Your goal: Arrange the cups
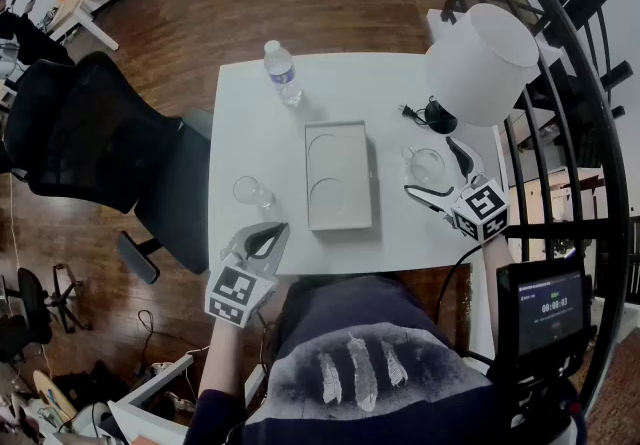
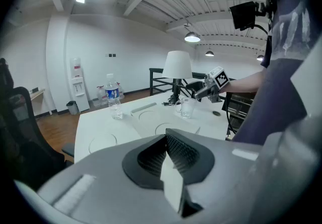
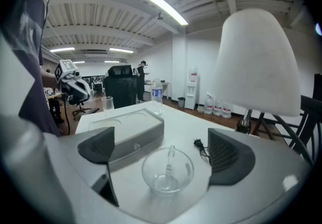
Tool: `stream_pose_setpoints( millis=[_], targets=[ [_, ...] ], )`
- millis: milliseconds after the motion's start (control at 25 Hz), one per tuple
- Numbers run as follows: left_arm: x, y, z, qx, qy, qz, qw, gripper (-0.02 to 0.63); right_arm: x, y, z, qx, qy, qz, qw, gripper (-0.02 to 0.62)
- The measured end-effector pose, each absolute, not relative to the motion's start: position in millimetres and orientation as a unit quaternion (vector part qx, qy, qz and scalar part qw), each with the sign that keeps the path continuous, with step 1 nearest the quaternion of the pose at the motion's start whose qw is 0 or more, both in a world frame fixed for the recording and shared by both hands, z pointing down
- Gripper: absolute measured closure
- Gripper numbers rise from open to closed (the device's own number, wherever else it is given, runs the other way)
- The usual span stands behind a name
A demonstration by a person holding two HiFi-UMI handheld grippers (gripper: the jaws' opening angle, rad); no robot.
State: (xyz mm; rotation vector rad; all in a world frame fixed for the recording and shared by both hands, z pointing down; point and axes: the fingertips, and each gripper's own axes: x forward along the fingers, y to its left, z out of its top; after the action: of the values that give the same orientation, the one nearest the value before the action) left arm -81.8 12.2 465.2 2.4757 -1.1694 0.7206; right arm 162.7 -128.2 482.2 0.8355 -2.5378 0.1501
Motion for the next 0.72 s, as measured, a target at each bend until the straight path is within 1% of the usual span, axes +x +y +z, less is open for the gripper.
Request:
stream_pose_setpoints(
  millis=[120, 200, 280, 320, 440, 720],
  targets=[
    [-84.0, 15.3, 465.2, 0.863, -0.407, 0.255, 0.155, 0.591, 176.9, -132.6, 511.6, 0.309, -0.912, 0.083, 0.256, 0.023],
    [-83.6, 17.5, 464.8, 0.863, -0.406, 0.258, 0.154, 0.591, 181.8, -134.0, 526.4, 0.313, -0.908, 0.102, 0.258, 0.017],
    [-83.1, 19.2, 464.7, 0.863, -0.406, 0.26, 0.153, 0.591, 182.4, -135.0, 540.5, 0.316, -0.905, 0.116, 0.261, 0.014],
    [-83.0, 20.0, 464.5, 0.863, -0.406, 0.26, 0.153, 0.591, 181.5, -135.0, 547.7, 0.315, -0.903, 0.121, 0.266, 0.002],
    [-82.8, 21.7, 463.8, 0.863, -0.406, 0.261, 0.153, 0.591, 176.0, -133.2, 565.0, 0.308, -0.899, 0.131, 0.281, 0.002],
    [-82.7, 25.9, 468.6, 0.861, -0.406, 0.266, 0.155, 0.591, 170.5, -141.1, 581.5, 0.327, -0.893, 0.145, 0.274, 0.003]
  ],
)
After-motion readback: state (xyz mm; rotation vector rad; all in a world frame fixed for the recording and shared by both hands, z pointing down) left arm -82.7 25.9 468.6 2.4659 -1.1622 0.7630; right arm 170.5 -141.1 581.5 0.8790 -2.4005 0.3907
